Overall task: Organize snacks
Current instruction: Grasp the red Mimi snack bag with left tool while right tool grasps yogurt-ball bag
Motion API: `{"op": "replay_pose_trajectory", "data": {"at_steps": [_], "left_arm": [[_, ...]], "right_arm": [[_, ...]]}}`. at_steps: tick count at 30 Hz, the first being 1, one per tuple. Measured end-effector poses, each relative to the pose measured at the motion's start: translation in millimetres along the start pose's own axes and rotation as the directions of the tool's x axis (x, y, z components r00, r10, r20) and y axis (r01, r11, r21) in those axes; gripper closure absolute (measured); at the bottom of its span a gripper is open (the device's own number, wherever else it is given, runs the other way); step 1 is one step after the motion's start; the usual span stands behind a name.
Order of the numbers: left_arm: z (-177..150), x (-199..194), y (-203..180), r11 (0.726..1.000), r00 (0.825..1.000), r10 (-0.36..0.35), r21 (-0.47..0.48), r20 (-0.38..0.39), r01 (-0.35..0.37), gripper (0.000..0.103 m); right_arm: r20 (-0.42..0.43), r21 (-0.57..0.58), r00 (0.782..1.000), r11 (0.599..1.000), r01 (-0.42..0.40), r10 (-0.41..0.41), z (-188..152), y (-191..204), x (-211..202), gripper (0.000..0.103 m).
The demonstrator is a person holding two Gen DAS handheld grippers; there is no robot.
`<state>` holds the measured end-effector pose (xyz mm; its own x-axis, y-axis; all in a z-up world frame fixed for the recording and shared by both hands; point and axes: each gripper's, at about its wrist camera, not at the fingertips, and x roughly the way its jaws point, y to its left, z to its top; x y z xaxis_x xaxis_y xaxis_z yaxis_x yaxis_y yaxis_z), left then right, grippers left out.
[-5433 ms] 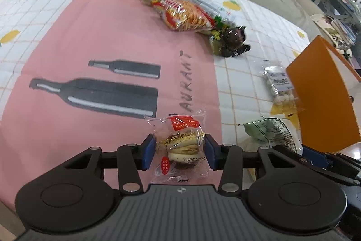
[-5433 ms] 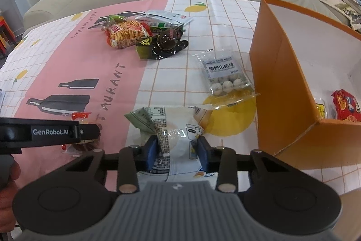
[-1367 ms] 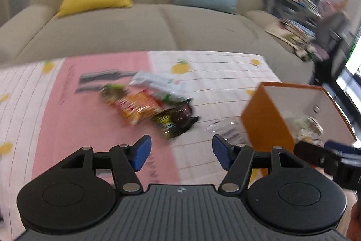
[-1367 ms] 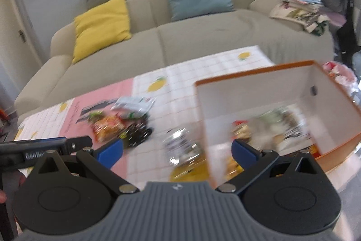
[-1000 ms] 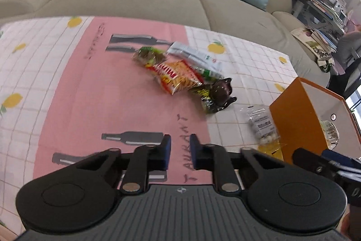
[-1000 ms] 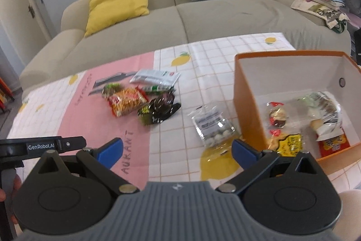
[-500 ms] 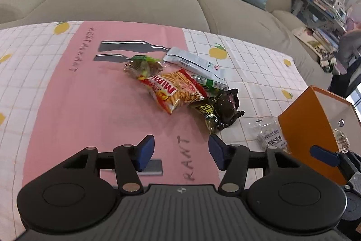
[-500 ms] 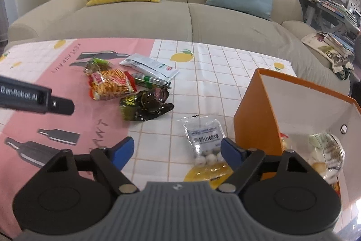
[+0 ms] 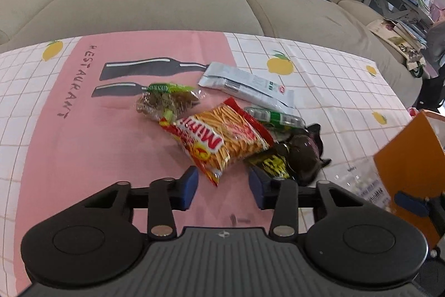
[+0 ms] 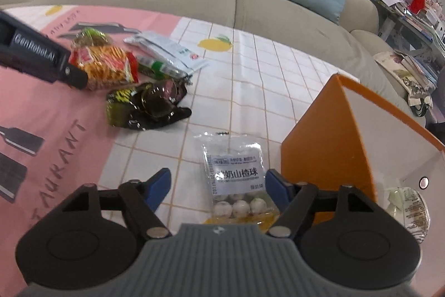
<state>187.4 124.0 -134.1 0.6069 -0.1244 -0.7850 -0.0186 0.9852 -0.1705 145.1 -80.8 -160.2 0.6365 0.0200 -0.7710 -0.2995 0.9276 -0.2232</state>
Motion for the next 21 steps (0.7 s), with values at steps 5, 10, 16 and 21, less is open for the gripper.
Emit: {"op": "replay_pose_trajectory", "data": {"at_steps": [5,10,16,21], "left_arm": [[5,10,-2,0.999,1.0,0.03,0.014,0.0,-0.03,0.081],[5,11,-1,1.0,1.0,0.021,-0.011,0.001,-0.021,0.09],[-1,3,-3,0.999,1.0,0.019,-0.033,0.0,-0.019,0.098],[-11,-13,-4,0.998,1.0,0.009,-0.063,-0.02,-0.01,0.1]], "right_arm": [[-0.011,-0.031,1.0,0.999,0.013,-0.014,-3,4,6,0.053],[0.001,-0.061,0.999,0.997,0.044,-0.044,-10,9,8,0.07],[0.022,-0.086,1.0,0.996,0.023,-0.022,-10,12,4,0.096],[0.022,-0.07,1.0,0.998,-0.012,0.014,-10,13,-2,0.103]]}}
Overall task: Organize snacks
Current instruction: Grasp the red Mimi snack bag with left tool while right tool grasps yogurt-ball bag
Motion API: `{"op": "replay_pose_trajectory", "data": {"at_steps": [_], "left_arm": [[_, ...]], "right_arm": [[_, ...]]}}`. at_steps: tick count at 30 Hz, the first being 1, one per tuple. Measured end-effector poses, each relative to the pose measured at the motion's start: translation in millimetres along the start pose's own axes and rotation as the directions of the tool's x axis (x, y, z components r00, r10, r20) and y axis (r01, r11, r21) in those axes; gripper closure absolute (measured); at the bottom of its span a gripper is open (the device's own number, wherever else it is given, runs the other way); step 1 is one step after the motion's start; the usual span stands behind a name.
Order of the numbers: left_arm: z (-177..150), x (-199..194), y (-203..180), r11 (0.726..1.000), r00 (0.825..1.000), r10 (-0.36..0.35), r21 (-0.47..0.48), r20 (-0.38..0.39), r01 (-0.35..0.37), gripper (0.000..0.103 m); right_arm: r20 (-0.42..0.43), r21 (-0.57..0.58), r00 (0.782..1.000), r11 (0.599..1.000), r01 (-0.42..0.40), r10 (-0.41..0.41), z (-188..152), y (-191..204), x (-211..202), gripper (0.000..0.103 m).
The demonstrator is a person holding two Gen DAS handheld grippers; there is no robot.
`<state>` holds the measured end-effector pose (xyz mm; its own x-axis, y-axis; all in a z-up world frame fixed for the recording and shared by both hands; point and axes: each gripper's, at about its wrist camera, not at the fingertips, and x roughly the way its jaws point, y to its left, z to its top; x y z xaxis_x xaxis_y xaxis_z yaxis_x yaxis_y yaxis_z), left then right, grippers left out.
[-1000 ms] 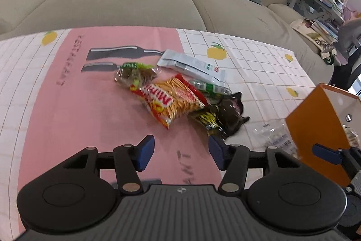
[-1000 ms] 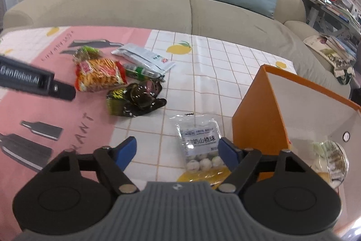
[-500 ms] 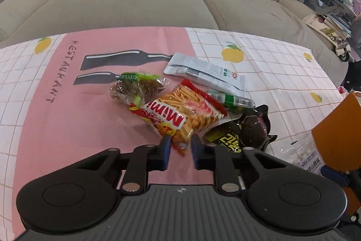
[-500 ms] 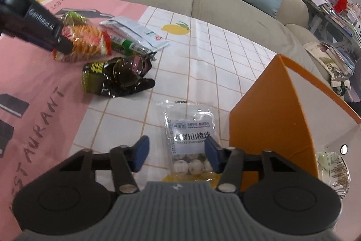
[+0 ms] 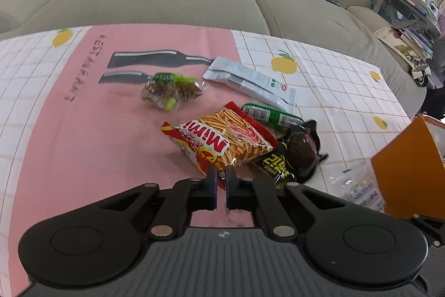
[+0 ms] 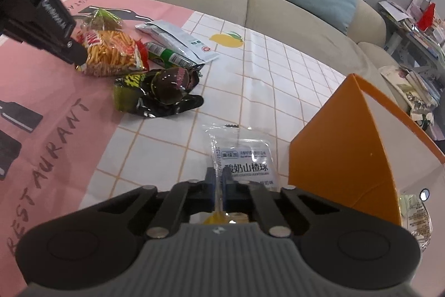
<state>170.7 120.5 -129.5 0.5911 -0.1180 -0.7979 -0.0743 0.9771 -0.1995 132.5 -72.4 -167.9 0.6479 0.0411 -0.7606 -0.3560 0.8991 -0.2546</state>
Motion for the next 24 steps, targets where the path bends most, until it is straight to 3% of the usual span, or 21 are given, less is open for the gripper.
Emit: {"op": "replay_pose_trajectory", "data": {"at_steps": [6,12,17,20,21,22,24], "left_arm": [[-22,-23,3,0.999,0.998,-0.009,-0.043,-0.066,0.006,0.1],[-57,-51,0,0.999,0.992,-0.022,-0.045,-0.122,0.017,0.101],[-78,-61,-2,0.999,0.987,-0.031,-0.034,-0.159,0.026,0.101],[-79,-65,-5,0.999,0.99,-0.039,0.02,-0.138,0.042,0.081],[-77,-66,-5,0.999,0.991,-0.037,0.032,-0.128,0.041,0.067],[-74,-68,-6,0.998,0.993,-0.03,0.045,-0.114,0.036,0.048],[-68,-72,-9,0.994,0.997,-0.028,0.1,-0.076,0.035,0.028]], "right_arm": [[0.001,0.005,0.996,0.996,-0.094,0.094,-9,14,-23,0.103],[-0.003,0.006,0.975,0.975,-0.22,0.22,-21,37,-51,0.103],[-0.014,0.01,0.967,0.967,-0.255,0.255,-26,40,-60,0.103],[-0.012,0.035,0.966,0.966,-0.256,0.257,-26,31,-62,0.099],[-0.011,0.039,0.967,0.967,-0.254,0.254,-26,28,-62,0.094],[-0.006,0.045,0.968,0.968,-0.249,0.249,-26,24,-62,0.082],[0.014,0.063,0.971,0.969,-0.24,0.24,-25,15,-62,0.06]]}}
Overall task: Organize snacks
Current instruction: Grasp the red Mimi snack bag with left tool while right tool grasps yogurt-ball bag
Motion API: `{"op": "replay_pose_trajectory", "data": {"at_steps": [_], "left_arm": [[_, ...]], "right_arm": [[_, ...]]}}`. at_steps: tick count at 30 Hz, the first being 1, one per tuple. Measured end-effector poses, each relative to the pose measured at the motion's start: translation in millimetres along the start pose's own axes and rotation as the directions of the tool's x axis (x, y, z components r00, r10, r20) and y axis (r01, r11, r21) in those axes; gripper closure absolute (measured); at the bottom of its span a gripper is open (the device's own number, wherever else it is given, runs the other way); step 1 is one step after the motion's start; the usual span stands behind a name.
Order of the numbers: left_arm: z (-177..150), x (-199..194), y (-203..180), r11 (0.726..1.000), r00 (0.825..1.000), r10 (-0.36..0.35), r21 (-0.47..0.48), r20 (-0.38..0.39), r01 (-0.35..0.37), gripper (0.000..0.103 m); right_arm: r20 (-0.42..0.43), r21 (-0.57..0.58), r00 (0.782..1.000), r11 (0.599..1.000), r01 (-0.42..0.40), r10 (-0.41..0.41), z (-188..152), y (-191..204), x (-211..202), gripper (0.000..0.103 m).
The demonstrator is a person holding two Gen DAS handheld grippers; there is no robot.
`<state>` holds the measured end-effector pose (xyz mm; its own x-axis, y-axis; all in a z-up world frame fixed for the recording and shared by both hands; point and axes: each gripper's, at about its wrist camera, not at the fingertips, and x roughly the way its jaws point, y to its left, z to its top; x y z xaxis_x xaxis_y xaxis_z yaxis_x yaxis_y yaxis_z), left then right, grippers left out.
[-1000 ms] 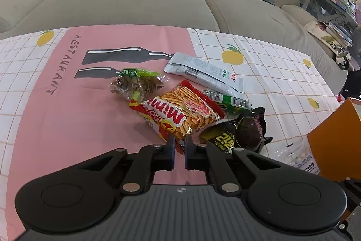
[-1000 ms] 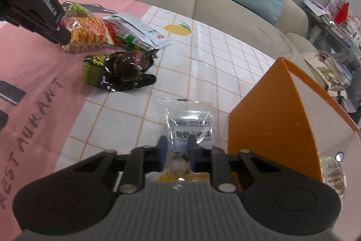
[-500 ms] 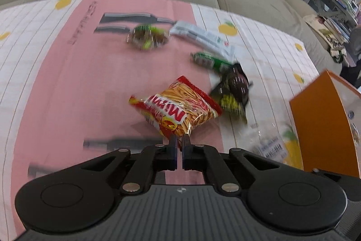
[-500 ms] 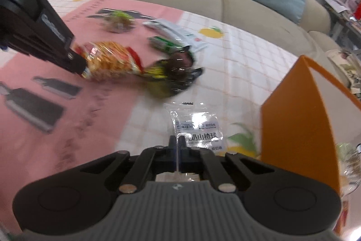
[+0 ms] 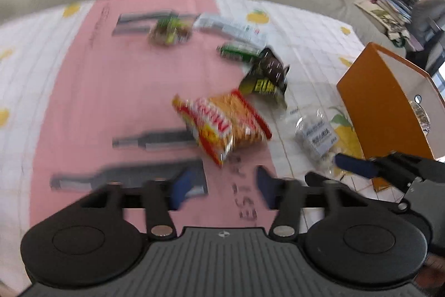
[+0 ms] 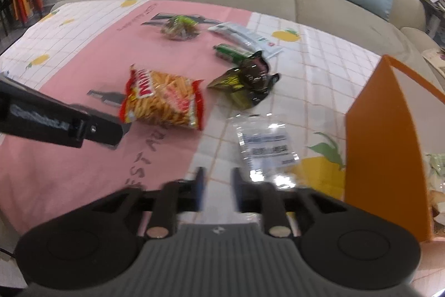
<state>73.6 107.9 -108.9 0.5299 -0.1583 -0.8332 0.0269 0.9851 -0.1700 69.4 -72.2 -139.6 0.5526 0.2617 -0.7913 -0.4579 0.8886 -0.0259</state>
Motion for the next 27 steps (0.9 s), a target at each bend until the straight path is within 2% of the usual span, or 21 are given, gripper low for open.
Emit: {"op": "replay_pose_trajectory", "data": {"at_steps": [1,2,3,4,7,11,14,18,20,22,27], "left_arm": [[3,-1,-2,0.999,1.0,0.004,0.044,0.018,-0.005,0.021],[6,-1,-5,0.995,1.0,0.011,0.094,0.028,-0.014,0.019],[8,-1,-8,0.99,0.999,0.021,0.14,0.033,-0.025,0.016],[11,1,-11,0.983,0.999,0.031,0.18,0.035,-0.037,0.015],[17,11,-20,0.949,0.997,0.071,0.305,0.037,-0.079,0.015],[21,19,-31,0.883,0.997,0.05,0.464,0.051,-0.069,0.015],[24,30,-38,0.813,0.999,0.029,0.58,0.022,-0.037,0.015],[29,46,-37,0.764,0.999,0.025,0.646,-0.021,-0.005,0.015],[32,52,-35,0.753,0.999,0.014,0.658,-0.038,0.015,0.015],[35,58,-32,0.755,0.998,0.011,0.655,-0.068,0.037,0.015],[38,75,-24,0.798,0.987,0.019,0.597,-0.159,0.081,0.018]], "right_arm": [[0.009,0.008,1.0,1.0,0.003,-0.003,0,-3,-1,0.055],[0.011,0.012,1.0,1.0,0.005,-0.006,1,-6,0,0.052],[0.011,0.014,1.0,1.0,0.007,-0.007,2,-8,1,0.043],[0.011,0.015,1.0,1.0,0.008,-0.008,2,-10,3,0.035],[0.008,0.008,1.0,1.0,0.008,-0.008,1,-14,10,0.022],[-0.003,0.013,1.0,1.0,0.015,-0.015,-1,-20,22,0.02],[-0.013,0.05,1.0,0.999,0.016,-0.016,0,-27,30,0.02],[-0.007,0.099,1.0,0.995,0.031,-0.03,0,-35,37,0.013],[-0.013,0.109,0.999,0.993,0.033,-0.032,-1,-37,42,0.013],[-0.027,0.131,0.999,0.991,0.027,-0.024,-3,-41,47,0.013],[-0.027,0.171,1.0,0.985,0.014,-0.01,-5,-46,49,0.016]]}}
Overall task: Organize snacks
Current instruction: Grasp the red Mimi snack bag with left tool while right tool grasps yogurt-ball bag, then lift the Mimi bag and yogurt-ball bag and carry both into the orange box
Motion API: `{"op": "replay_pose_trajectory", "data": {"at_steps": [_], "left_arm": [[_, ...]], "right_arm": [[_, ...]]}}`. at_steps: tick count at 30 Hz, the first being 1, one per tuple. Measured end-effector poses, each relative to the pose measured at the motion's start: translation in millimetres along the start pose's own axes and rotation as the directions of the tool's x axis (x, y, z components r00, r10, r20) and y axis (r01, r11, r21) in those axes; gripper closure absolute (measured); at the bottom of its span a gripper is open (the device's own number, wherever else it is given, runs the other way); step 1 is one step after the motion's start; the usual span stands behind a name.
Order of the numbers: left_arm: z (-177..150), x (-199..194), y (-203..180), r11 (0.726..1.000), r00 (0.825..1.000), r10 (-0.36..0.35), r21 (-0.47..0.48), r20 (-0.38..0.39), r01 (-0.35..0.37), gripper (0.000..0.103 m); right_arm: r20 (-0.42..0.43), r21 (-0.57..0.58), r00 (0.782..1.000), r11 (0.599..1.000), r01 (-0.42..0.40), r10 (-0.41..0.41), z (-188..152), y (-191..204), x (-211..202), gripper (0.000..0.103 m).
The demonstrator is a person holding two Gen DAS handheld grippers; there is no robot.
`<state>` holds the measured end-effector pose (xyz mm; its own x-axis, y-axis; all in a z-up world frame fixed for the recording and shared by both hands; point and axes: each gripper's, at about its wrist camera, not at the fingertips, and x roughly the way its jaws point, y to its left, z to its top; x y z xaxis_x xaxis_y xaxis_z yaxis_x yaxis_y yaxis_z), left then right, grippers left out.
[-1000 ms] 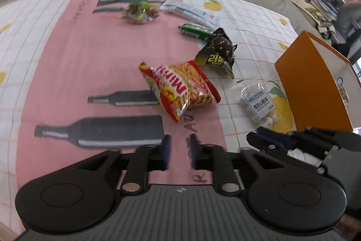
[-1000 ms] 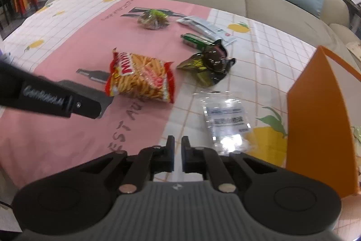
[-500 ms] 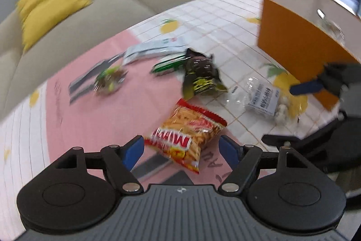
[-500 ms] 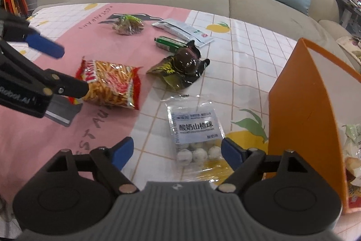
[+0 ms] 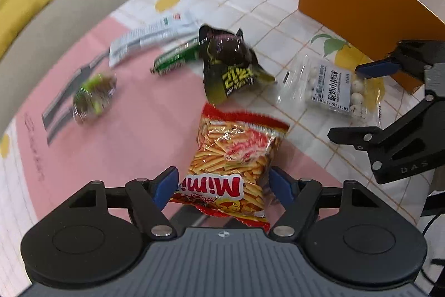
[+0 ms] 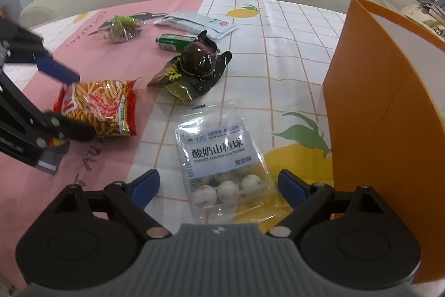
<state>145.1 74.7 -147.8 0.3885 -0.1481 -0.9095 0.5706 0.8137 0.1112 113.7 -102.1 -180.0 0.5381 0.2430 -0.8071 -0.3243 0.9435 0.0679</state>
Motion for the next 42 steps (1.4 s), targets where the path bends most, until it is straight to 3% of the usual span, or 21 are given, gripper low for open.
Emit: {"op": "replay_pose_trajectory", "data": {"at_steps": [5,10,17,23,31,37,42], "left_arm": [[-4,-1,0,0.995,1.0,0.0,-0.097,0.015,0.002,0.021],[-6,-3,2,0.975,1.0,0.005,-0.224,0.023,0.001,0.032],[-12,-12,-4,0.905,0.997,0.024,-0.425,0.071,0.008,0.043],[-19,-35,-8,0.853,0.993,0.041,-0.521,0.111,0.023,0.051],[-26,-78,-15,0.785,0.983,0.059,-0.617,0.173,0.061,0.053],[-18,-113,-30,0.776,0.973,0.046,-0.621,0.227,0.108,0.053],[6,-135,-42,0.793,0.96,-0.005,-0.584,0.279,0.173,0.053]], "right_arm": [[-0.002,0.009,1.0,1.0,-0.007,0.007,0,1,-2,0.028],[-0.002,0.006,1.0,1.0,0.001,-0.001,0,3,-3,0.042],[0.0,0.058,1.0,0.998,-0.026,0.026,1,-2,-7,0.044],[0.034,0.071,0.998,0.996,-0.056,0.054,3,0,-24,0.044],[0.077,0.107,0.99,0.987,-0.123,0.115,7,-1,-59,0.044],[0.174,0.108,0.976,0.982,-0.154,0.134,16,-5,-104,0.044],[0.254,0.136,0.961,0.979,-0.149,0.111,19,-30,-147,0.044]]}}
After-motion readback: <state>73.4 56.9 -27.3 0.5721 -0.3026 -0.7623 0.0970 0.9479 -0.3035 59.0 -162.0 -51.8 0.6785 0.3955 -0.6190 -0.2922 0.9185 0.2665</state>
